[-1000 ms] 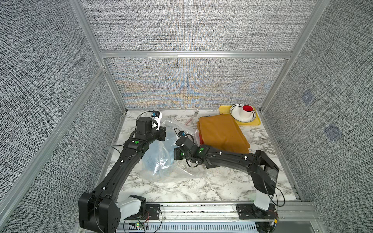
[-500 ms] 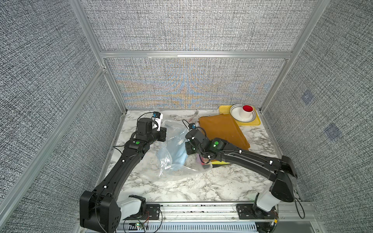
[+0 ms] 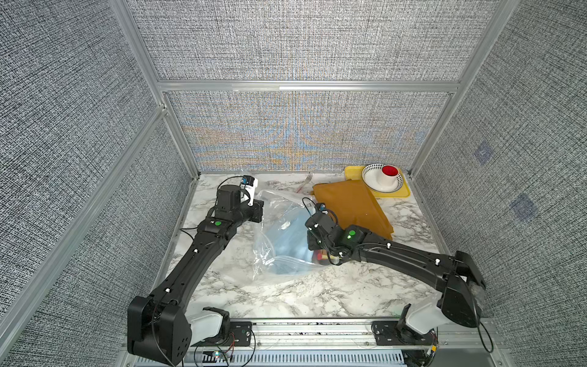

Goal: Take the trousers out of the vacuum bag
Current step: Take out the trousers from the vacuum bag.

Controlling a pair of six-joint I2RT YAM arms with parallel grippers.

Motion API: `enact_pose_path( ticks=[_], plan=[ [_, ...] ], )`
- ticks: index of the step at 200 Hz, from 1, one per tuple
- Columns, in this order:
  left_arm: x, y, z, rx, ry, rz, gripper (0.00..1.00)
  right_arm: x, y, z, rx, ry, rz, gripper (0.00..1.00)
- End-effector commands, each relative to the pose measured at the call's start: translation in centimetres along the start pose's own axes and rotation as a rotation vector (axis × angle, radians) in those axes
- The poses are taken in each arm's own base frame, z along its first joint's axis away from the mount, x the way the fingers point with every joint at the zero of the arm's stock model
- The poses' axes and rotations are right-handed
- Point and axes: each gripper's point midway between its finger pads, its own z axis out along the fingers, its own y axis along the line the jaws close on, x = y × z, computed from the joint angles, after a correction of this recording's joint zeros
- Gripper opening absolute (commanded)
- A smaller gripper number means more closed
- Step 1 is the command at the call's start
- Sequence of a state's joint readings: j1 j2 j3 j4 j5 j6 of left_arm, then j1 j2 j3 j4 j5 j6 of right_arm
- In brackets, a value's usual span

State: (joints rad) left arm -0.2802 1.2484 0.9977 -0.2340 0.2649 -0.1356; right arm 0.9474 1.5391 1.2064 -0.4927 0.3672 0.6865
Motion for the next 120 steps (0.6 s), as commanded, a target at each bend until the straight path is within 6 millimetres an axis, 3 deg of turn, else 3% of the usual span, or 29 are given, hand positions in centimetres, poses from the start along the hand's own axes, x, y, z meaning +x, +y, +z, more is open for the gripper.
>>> enact_pose_path(
  ticks=[1,30,51,68,120],
  plan=[
    [-0.6,-0.4,0.2,0.024,-0.014,0.005,0.0,-0.9,-0.3,-0.2,0.011,-0.043,0.068,0.12],
    [-0.7,-0.6,0.5,0.032,-0.018,0.005,0.0,-0.2,-0.5,-0.2,0.012,-0.02,0.096,0.29],
    [-0.8,-0.8,0.7,0.039,-0.016,0.007,0.0,0.5,-0.5,0.1,0.004,0.003,0.123,0.5],
    [-1.0,-0.9,0.8,0.041,-0.018,0.011,0.0,1.0,-0.3,0.2,-0.008,0.022,0.145,0.61],
    [-1.4,-1.3,1.0,0.051,-0.022,0.025,0.0,2.9,1.5,0.5,-0.069,0.07,0.173,0.68]
  ],
)
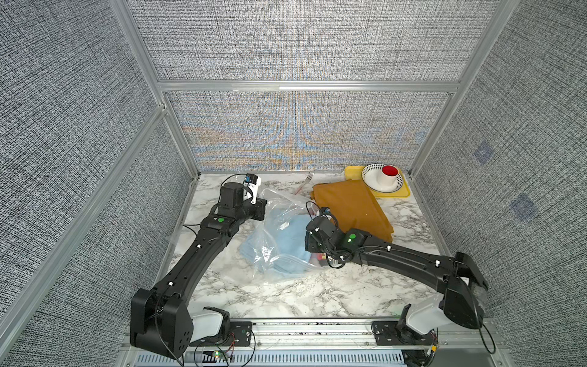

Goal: Take the trousers out of the vacuum bag
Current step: Take out the trousers from the vacuum bag.

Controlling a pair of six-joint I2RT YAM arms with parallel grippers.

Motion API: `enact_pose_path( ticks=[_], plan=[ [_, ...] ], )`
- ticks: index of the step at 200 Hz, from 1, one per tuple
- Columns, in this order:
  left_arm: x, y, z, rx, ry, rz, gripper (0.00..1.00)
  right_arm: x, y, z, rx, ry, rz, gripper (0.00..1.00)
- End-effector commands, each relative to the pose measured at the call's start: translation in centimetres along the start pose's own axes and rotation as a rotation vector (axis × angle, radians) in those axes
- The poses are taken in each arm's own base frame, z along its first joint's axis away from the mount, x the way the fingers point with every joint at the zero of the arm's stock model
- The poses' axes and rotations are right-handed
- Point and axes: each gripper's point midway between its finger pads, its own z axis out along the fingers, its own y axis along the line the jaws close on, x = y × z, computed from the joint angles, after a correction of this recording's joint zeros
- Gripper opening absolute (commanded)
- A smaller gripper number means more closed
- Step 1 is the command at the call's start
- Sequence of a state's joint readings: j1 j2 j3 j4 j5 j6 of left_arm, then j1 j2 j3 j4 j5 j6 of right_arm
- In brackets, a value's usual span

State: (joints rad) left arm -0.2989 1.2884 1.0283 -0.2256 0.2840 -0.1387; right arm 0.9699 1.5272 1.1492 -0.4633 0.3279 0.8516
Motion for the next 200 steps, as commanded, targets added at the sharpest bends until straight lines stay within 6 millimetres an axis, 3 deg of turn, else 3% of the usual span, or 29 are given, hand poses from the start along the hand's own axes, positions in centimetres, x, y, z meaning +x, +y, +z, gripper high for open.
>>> enact_pose_path(
  ticks=[1,30,65,122,200],
  plan=[
    [-1.0,-0.4,0.1,0.017,-0.03,0.019,0.0,1.0,1.0,0.3,-0.038,0.03,0.029,0.68],
    [-0.9,-0.6,0.5,0.023,-0.022,0.024,0.0,2.2,2.2,1.8,-0.06,0.064,0.035,0.68],
    [-0.9,-0.6,0.5,0.02,-0.024,0.032,0.0,3.4,1.5,4.1,-0.012,0.075,0.076,0.7],
    [-1.0,-0.8,-0.1,0.013,-0.036,0.048,0.0,4.2,-0.5,5.0,0.031,0.049,0.189,0.76],
    [-1.1,-1.4,-0.4,0.032,-0.047,0.058,0.0,6.8,-0.5,9.4,0.015,0.128,0.261,0.79]
  ],
)
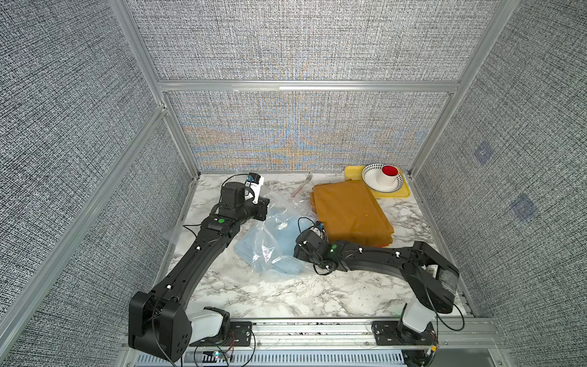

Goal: Take the trousers out of the vacuum bag
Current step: Take out the trousers from the vacuum bag.

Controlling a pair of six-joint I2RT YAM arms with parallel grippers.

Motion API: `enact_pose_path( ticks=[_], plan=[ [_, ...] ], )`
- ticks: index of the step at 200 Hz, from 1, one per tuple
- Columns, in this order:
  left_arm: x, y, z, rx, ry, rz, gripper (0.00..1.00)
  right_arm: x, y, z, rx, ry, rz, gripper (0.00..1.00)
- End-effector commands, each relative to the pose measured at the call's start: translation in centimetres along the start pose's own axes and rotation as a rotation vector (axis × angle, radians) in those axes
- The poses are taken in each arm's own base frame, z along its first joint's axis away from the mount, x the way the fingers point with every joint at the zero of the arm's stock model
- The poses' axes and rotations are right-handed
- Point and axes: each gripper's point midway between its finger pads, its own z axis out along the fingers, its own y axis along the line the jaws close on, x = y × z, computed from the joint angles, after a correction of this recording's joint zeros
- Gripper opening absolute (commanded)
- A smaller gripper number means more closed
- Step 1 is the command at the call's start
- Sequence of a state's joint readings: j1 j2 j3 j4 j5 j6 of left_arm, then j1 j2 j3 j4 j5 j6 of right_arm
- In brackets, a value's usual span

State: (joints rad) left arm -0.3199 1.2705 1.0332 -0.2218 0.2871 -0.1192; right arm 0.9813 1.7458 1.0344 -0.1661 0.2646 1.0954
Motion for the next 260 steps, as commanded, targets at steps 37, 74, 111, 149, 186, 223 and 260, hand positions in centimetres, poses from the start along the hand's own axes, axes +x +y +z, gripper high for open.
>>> enact_pose_path(
  ticks=[37,74,111,149,186,223,260],
  plan=[
    [-0.4,-0.4,-0.1,0.01,-0.028,0.025,0.0,1.5,-0.6,3.2,-0.04,0.06,0.058,0.8],
    [-0.5,-0.5,-0.1,0.01,-0.031,0.026,0.0,0.8,0.9,4.0,-0.109,0.043,0.031,0.8],
    [-0.6,-0.5,-0.4,0.005,-0.035,0.027,0.0,0.0,3.2,4.6,-0.175,0.028,-0.017,0.8],
    [-0.3,-0.4,-0.7,-0.006,-0.031,0.03,0.0,-0.8,5.9,4.4,-0.283,0.013,-0.063,0.8],
    [-0.1,-0.2,-0.6,-0.012,-0.027,0.029,0.0,-1.6,8.9,2.9,-0.392,-0.011,-0.145,0.78],
    [0.0,-0.1,-0.4,-0.017,-0.024,0.03,0.0,-2.2,10.9,1.2,-0.445,-0.055,-0.215,0.77],
    [0.1,0.0,-0.4,-0.017,-0.023,0.031,0.0,-1.3,10.0,3.9,-0.365,-0.006,-0.207,0.77]
  ],
)
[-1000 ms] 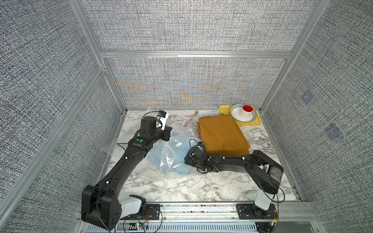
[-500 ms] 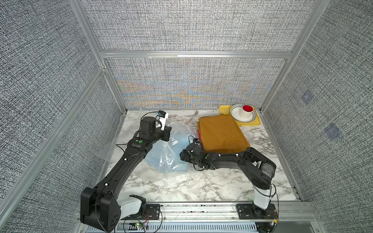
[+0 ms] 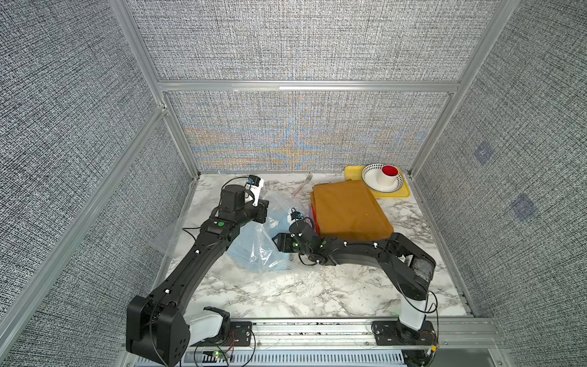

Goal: Take the trousers out of the vacuum bag
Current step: Take out the trousers from the vacuum bag.

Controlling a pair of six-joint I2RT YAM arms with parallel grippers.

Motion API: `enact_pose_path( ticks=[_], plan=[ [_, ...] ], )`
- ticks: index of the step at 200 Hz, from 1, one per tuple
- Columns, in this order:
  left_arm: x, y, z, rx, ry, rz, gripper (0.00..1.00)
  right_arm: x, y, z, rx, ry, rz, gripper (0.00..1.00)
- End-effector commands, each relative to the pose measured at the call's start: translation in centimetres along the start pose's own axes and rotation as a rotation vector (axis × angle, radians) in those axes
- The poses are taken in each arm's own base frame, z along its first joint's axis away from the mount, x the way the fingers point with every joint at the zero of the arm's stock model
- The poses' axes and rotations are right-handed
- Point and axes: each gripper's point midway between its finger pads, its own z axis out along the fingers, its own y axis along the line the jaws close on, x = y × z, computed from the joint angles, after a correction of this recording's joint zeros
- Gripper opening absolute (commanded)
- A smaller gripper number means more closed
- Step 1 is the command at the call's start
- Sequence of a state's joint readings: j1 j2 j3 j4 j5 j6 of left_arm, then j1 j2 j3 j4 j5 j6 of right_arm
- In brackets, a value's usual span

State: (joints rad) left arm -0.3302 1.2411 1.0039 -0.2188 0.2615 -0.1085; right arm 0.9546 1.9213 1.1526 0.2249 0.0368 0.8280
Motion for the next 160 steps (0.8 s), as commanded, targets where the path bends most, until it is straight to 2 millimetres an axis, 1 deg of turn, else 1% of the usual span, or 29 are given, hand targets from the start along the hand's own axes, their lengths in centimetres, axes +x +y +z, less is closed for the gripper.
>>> enact_pose_path(
  ticks=[1,38,62,88,106,119,126,138,142,160],
  plan=[
    [-0.5,0.0,0.0,-0.002,-0.02,0.014,0.0,0.3,-0.6,1.2,0.023,0.016,-0.008,0.77],
    [-0.7,0.1,-0.4,-0.013,-0.029,0.023,0.0,2.4,-3.2,3.7,0.057,0.091,0.09,0.77],
    [-0.6,0.2,-0.6,-0.019,-0.029,0.025,0.0,2.9,-3.9,4.1,0.063,0.099,0.115,0.76],
    [-0.5,0.2,-0.4,-0.02,-0.028,0.023,0.0,2.6,-3.7,4.6,0.039,0.084,0.11,0.76],
    [-0.4,0.2,-0.4,-0.018,-0.025,0.022,0.0,2.1,-3.0,5.1,0.003,0.07,0.103,0.76],
    [-0.3,0.2,-0.3,-0.018,-0.022,0.022,0.0,1.5,-2.4,5.4,-0.02,0.058,0.089,0.74],
    [-0.4,0.2,-0.4,-0.019,-0.023,0.022,0.0,1.3,-2.0,5.6,-0.03,0.052,0.083,0.71],
    [-0.3,0.3,-0.4,-0.024,-0.023,0.022,0.0,0.9,-1.6,5.8,-0.041,0.045,0.071,0.57],
    [-0.3,0.3,-0.4,-0.025,-0.024,0.022,0.0,0.8,-1.5,5.9,-0.044,0.042,0.067,0.52],
    [-0.1,0.4,-0.4,-0.028,-0.021,0.02,0.0,0.5,-1.3,6.1,-0.049,0.034,0.051,0.23]
  ],
)
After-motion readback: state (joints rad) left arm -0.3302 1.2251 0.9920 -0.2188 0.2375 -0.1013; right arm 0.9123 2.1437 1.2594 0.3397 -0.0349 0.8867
